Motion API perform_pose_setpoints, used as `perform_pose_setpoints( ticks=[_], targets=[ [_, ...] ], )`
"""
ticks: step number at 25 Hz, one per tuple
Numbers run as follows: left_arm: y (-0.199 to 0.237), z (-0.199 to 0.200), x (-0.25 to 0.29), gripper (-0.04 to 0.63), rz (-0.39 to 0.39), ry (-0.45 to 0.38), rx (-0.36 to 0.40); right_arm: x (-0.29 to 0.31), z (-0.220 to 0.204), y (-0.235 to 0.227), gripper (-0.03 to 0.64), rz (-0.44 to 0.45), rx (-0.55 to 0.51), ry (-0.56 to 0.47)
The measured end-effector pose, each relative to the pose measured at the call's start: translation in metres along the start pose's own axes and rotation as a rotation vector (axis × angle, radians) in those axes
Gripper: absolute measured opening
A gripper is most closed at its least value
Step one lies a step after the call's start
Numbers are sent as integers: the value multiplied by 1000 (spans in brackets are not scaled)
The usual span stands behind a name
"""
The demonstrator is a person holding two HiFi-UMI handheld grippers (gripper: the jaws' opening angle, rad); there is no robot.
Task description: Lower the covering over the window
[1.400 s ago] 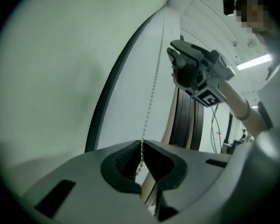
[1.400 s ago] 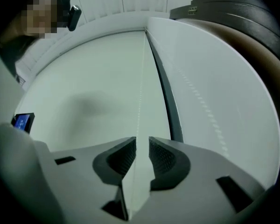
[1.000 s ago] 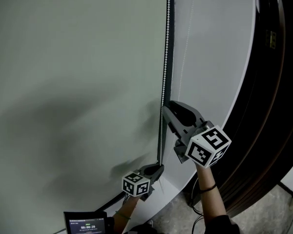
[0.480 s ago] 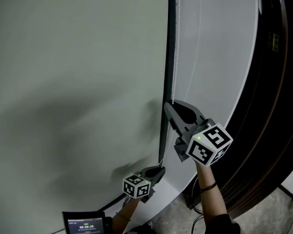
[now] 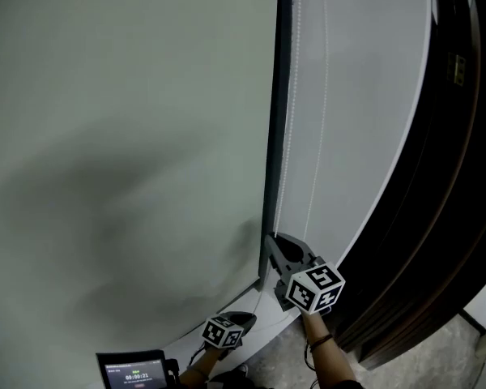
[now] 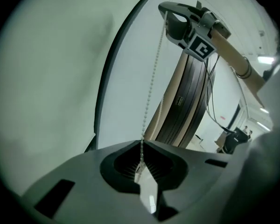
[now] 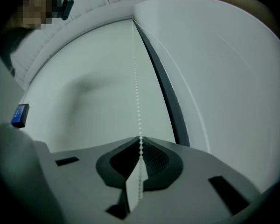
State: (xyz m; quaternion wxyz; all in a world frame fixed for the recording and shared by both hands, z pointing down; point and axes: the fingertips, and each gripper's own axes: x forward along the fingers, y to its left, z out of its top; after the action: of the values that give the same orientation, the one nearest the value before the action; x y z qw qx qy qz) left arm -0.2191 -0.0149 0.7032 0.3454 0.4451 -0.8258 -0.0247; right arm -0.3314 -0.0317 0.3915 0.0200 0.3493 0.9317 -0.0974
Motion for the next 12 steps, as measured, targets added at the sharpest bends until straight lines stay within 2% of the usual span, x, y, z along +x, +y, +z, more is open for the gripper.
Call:
perform_pose_setpoints(
  ticks=[2,5,12],
  targets=[
    [2,-12,0,15,24,-27,-21,-5,-27,-4,18,-12,20,38],
    [7,-6,-3,31,41,-90,-55,-8,-64,-10,17,-30,18,113],
    [5,19,-21,31,45,-165,-44,-31,-168,-9,17,-79,114,297]
  ],
)
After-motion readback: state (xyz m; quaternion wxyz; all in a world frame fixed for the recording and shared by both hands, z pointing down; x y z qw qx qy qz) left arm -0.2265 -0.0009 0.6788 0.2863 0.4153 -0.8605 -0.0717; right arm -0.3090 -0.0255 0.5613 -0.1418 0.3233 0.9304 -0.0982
